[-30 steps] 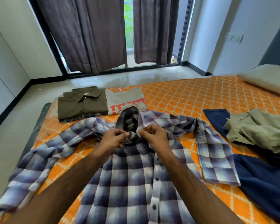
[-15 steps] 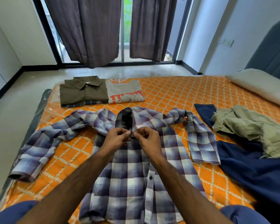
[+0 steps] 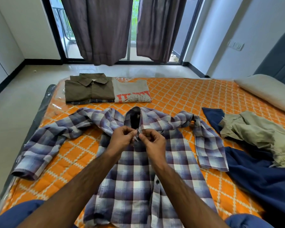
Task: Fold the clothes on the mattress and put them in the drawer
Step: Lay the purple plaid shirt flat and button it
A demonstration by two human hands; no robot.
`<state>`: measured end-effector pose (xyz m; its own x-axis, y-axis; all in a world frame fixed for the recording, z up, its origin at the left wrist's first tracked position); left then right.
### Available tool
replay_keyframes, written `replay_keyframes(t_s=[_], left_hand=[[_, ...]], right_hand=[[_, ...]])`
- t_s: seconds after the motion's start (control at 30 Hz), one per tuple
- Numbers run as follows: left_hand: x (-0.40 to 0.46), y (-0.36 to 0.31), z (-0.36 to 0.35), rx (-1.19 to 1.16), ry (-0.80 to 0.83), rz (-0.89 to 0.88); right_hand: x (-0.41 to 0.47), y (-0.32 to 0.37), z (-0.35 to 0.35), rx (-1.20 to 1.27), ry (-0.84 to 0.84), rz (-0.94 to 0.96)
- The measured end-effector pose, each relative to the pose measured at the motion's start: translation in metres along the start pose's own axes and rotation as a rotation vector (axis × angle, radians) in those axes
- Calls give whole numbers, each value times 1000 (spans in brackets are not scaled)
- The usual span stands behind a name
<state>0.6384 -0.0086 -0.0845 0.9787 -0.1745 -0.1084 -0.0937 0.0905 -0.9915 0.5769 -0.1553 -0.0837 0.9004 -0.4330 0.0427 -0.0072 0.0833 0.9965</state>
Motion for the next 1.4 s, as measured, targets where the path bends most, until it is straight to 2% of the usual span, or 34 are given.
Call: replay_keyframes(t_s=[0.27, 0.5, 0.77, 0.97, 1.13, 1.3, 1.4], left_hand=[[0, 1, 6, 80, -56, -33], [0, 5, -1, -181, 116, 102], [0, 9, -3, -235, 169, 201], [2, 14, -3, -253, 115, 226], [6, 3, -2, -147, 110, 80], [1, -6, -4, -119, 174, 31], [0, -8, -6, -37, 118, -17]], right_hand=[[0, 14, -3, -160, 122, 142], [14, 26, 6, -209, 222, 174], [13, 27, 1, -182, 309, 194], [14, 27, 2, -270, 299, 219], [17, 30, -3, -236, 198, 140], [19, 28, 1, -272, 154, 123], [16, 28, 1, -285, 128, 115]])
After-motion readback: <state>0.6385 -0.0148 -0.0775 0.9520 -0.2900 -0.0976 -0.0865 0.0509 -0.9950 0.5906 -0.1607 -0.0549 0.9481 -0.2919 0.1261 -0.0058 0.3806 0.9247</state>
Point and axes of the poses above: each hand's wrist, its own x-axis towards the middle knuckle, its own z-axis out of the back of the hand, y = z × x, the point moved 8 cm from there along x, towards the middle knuckle
